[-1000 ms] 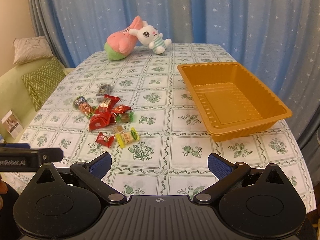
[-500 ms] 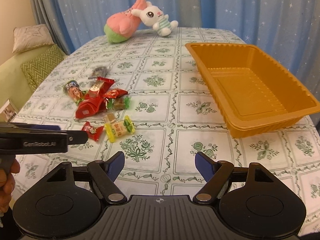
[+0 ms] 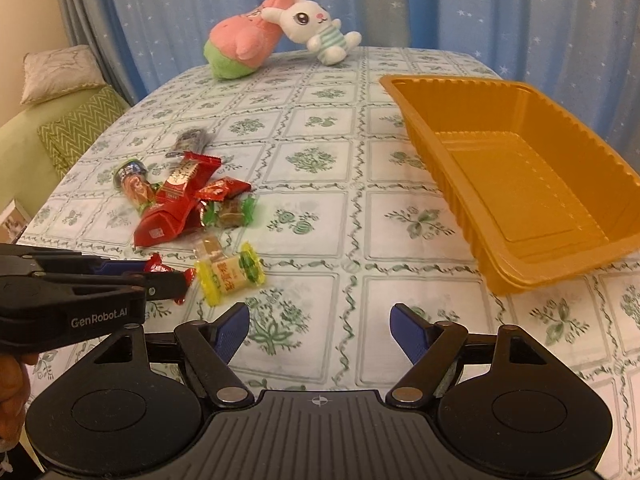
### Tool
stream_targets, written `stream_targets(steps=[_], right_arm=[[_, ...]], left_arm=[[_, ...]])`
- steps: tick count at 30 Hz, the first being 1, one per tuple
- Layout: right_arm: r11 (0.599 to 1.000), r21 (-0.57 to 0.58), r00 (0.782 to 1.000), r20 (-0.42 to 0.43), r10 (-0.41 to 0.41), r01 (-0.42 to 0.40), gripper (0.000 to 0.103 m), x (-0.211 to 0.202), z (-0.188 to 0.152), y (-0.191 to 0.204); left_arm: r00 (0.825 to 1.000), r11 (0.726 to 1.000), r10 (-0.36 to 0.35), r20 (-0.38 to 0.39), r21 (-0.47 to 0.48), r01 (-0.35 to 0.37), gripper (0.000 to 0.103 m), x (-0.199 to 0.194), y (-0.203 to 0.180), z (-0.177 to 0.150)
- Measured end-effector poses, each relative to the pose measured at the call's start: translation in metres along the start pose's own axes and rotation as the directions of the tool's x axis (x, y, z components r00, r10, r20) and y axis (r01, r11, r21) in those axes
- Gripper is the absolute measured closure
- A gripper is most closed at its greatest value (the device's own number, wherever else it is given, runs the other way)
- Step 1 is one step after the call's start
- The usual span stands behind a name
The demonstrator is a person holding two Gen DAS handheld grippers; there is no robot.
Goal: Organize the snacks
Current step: 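Grasp the small red candy with the left tool while the right tool grasps the yellow candy, then carry both candies over the orange tray and open both tools to drop them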
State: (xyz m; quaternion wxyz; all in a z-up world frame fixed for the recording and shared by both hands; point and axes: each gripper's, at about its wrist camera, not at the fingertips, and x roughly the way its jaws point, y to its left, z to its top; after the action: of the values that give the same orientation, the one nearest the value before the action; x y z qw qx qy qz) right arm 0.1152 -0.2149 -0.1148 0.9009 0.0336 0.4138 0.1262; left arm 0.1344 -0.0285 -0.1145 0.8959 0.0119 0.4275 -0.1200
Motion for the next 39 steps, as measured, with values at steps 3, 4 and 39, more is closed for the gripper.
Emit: stream_targets(steps=[3, 4, 39], right_arm=[[0.999, -0.028, 1.000, 0.007, 0.028, -0.028, 0.025, 0.005, 0.003, 0.007], [0.998, -0.042, 0.999, 0.011, 0.039, -0.038, 0.025, 0.006, 0.004, 0.011], [0.988, -0.139, 0.987, 0.153, -0.042, 0.063, 0.077, -0.029, 0.036, 0.015]], left_arm=[[1.000, 0.999, 0.024, 0.011, -0.024, -0.023, 0.084, -0.008, 0.010, 0.004], [0.999, 0.999, 0.029, 0.017, -0.036, -0.028, 0.084, -0.011, 0.014, 0.006], [0.995, 0.996, -0.062, 0.079, -0.057, 0.067, 0.084, -0.043, -0.025, 0.037]])
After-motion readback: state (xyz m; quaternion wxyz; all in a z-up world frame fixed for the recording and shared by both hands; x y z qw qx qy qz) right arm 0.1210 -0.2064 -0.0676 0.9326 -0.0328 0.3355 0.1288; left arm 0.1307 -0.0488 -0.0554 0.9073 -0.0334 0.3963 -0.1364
